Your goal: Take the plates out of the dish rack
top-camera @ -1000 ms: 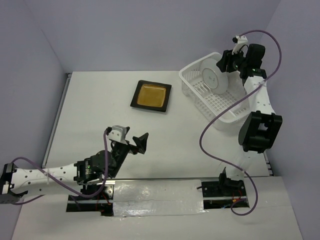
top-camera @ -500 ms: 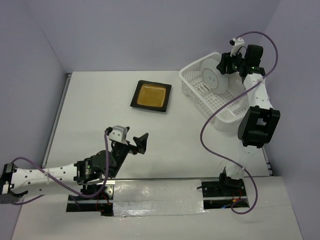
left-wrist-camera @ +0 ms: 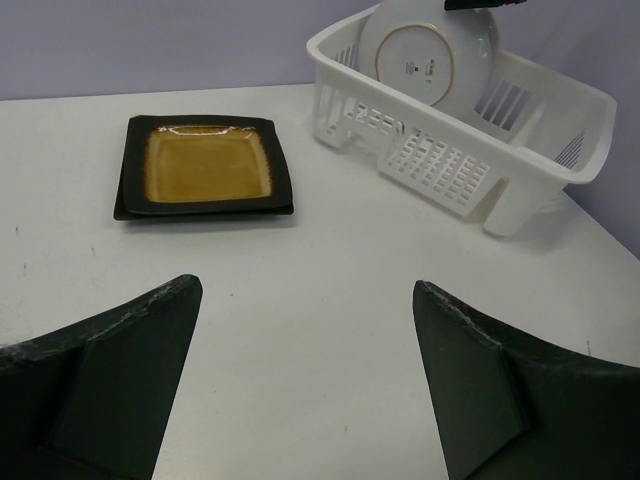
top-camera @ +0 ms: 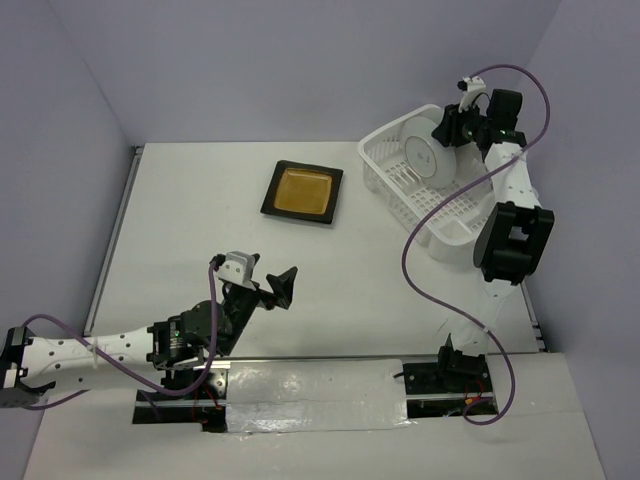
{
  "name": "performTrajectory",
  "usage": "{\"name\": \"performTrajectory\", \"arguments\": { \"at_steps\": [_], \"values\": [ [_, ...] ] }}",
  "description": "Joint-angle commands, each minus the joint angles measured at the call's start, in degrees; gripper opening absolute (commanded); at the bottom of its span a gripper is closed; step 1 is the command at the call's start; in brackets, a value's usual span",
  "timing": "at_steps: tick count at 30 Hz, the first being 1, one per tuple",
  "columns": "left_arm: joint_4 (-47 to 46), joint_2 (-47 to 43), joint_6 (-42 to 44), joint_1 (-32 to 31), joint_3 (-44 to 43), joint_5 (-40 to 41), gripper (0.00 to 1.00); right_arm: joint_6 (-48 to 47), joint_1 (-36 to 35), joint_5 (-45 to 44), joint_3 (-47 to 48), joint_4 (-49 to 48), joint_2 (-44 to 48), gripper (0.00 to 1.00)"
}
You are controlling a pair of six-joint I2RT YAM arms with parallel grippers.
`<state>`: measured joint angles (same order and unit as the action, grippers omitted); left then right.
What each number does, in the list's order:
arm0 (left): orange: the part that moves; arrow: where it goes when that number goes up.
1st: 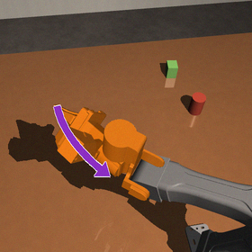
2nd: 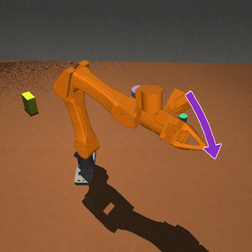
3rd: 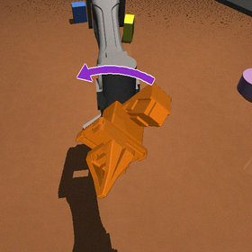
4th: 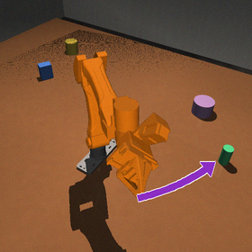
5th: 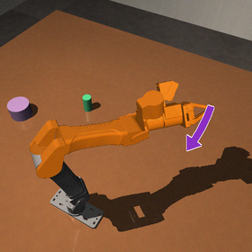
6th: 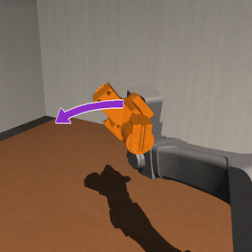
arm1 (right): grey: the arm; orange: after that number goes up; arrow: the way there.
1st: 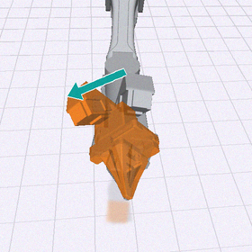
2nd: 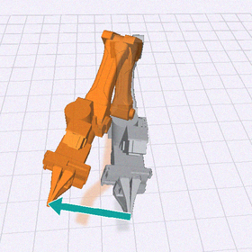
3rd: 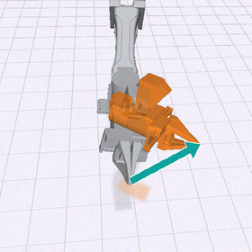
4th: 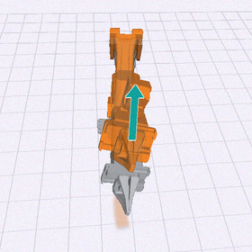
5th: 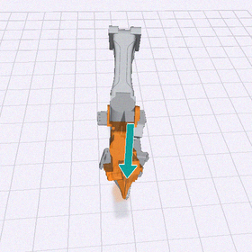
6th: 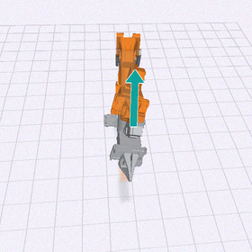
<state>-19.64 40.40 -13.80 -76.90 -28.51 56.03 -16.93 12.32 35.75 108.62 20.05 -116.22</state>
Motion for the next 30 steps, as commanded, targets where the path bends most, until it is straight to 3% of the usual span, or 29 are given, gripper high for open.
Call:
{"name": "performTrajectory", "arguments": {
  "at_steps": [1,10,14,20,30],
  "values": [
    [-2.2,-0.1,-0.3,0.1,-2.2,0.2,1.00,1.1,0.4,5.3,1.9,-2.1,-2.1,0.41],
    [-2.7,-0.1,-0.1,0.1,-1.9,0.5,1.00,0.8,0.5,6.5,-0.1,-3.5,-2.6,0.36],
    [-2.7,0.7,0.3,0.1,-2.1,0.6,1.00,0.8,0.8,6.7,-1.6,-5.1,-1.8,0.18],
    [-2.7,1.5,0.5,0.2,-2.5,0.9,0.99,-0.6,0.8,7.0,-1.7,-5.2,-1.1,0.01],
    [-3.0,1.9,0.8,0.1,-2.5,0.8,1.00,-1.3,0.8,4.9,-0.9,-8.0,2.9,0.00]
  ]
}}
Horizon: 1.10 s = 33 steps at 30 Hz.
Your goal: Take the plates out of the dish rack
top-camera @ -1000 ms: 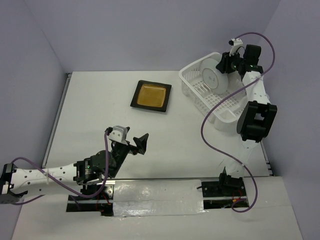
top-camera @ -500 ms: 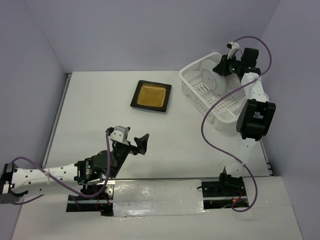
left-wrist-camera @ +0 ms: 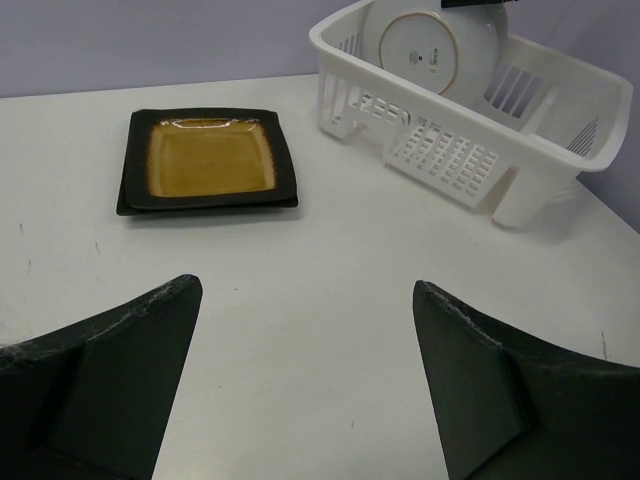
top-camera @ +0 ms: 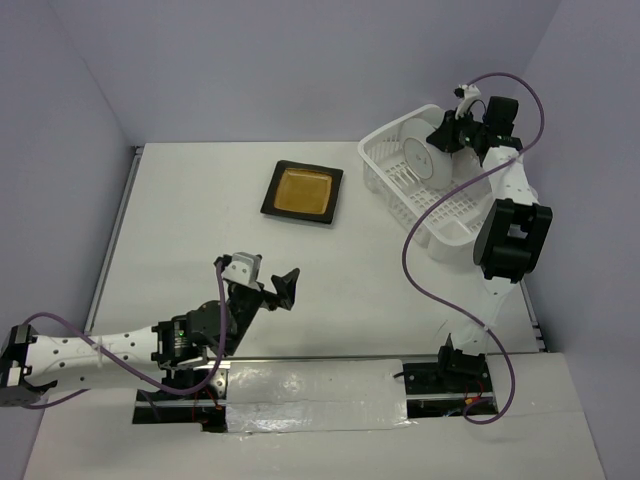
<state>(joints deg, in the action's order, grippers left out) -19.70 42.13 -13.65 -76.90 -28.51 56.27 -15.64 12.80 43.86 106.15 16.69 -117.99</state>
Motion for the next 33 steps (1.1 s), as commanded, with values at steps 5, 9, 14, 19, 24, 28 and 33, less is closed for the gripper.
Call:
{"name": "performTrajectory", "arguments": {
  "at_steps": [5,9,14,19,24,28,33],
  "values": [
    [-3.1,1.4,1.3,0.1,-3.0,1.6,1.00,-0.5,0.8,-4.0,2.9,-6.8,6.8,0.00],
    [-2.8,2.0,1.3,0.1,-3.3,0.9,0.99,1.7,0.8,-3.0,8.0,-4.2,6.1,0.00],
    [-3.1,1.6,1.6,0.1,-3.0,2.2,0.99,3.0,0.8,-3.9,6.0,-7.7,8.8,0.00],
    [-3.7,0.5,1.7,0.1,-2.4,1.8,0.99,1.9,0.9,-5.0,6.8,-6.8,9.4,0.00],
    [-3.6,0.6,1.7,0.1,-2.4,1.8,0.99,2.2,0.7,-4.5,6.8,-8.0,9.9,0.00],
    [-3.4,1.3,1.8,0.1,-2.8,2.0,0.99,2.8,0.7,-5.6,6.7,-9.7,10.9,0.00],
    [-3.2,1.8,1.6,0.1,-3.0,1.9,0.99,3.2,0.8,-5.5,7.8,-9.3,11.4,0.00]
  ]
}}
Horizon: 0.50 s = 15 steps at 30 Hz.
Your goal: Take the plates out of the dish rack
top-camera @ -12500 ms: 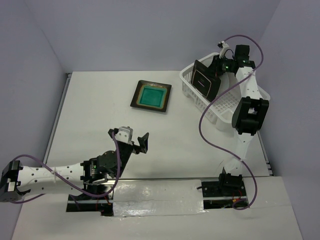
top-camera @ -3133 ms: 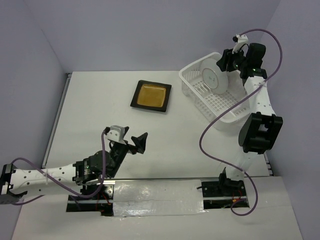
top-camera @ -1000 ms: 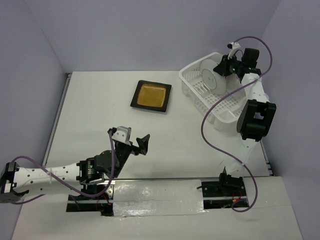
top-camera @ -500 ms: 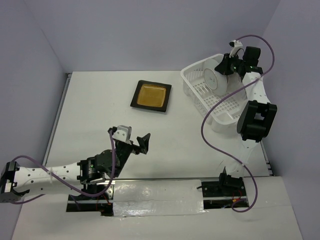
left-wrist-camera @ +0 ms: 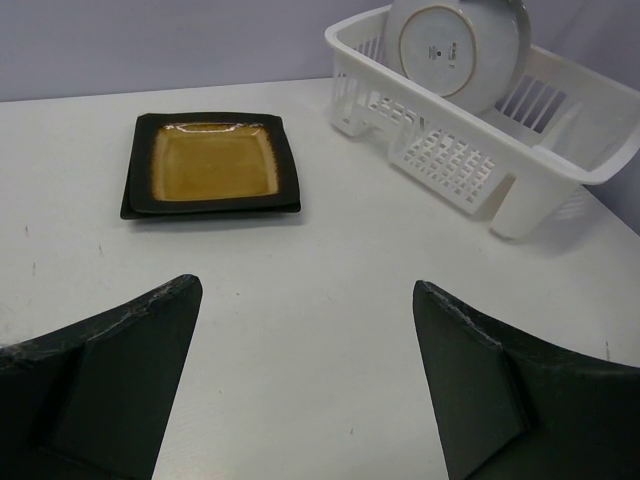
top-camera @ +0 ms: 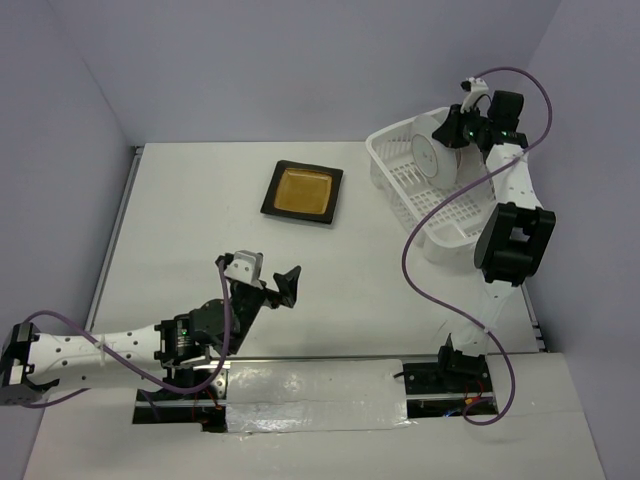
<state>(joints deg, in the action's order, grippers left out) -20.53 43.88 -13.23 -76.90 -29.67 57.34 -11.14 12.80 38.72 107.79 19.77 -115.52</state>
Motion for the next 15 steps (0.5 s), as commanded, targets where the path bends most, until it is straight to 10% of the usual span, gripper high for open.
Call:
{"name": "performTrajectory", "arguments": {
  "at_steps": [1,15],
  "values": [
    [-2.4,0.1,1.1,0.1,-1.8,0.8,0.99,-0.9,0.8,0.3,5.9,-13.2,9.1,0.00],
    [-2.6,-0.5,1.2,0.1,-1.5,0.8,0.99,5.3,0.7,-0.5,3.0,-19.6,12.3,0.00]
  ]
}}
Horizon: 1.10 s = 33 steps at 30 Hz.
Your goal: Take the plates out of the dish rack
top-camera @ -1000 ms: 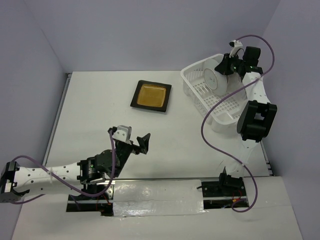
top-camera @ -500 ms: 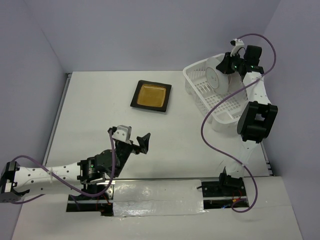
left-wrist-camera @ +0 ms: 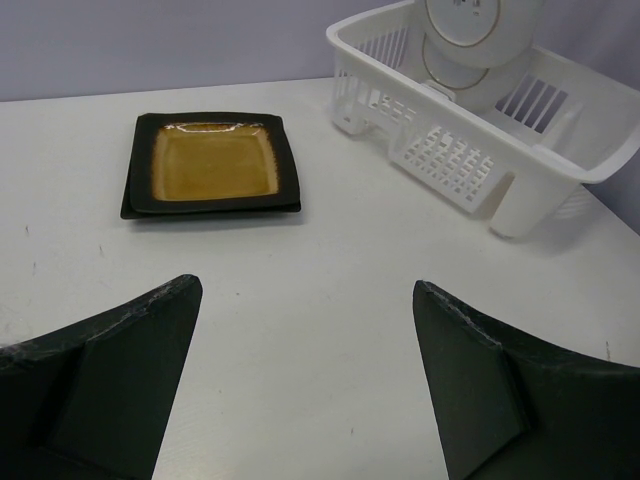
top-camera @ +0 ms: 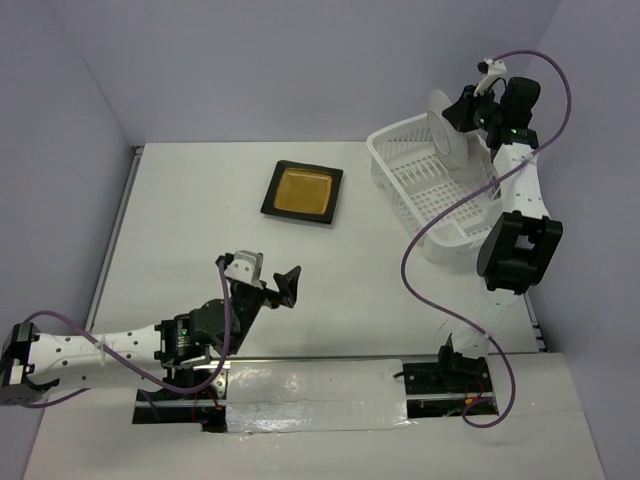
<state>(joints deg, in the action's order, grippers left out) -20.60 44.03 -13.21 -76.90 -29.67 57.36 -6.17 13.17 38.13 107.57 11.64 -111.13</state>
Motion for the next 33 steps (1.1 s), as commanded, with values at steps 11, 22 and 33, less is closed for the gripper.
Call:
{"name": "performTrajectory", "arguments": {
  "at_steps": [11,22,33],
  "values": [
    [-0.8,-2.7,0.1,0.1,-2.0,0.8,0.99,5.6,-1.4,3.2,3.0,-14.5,14.4,0.00],
    [9.3,-11.1,-6.1,0.1,-5.4,5.9,1.00,1.3,-21.0,-2.2,-1.2,-10.7,23.3,0.00],
    [29.7,-20.4,-21.9,-0.1,-12.3,13.4,0.99,-13.9,-48.7,-25.1,-10.7,-4.2,29.4,0.00]
  ]
}}
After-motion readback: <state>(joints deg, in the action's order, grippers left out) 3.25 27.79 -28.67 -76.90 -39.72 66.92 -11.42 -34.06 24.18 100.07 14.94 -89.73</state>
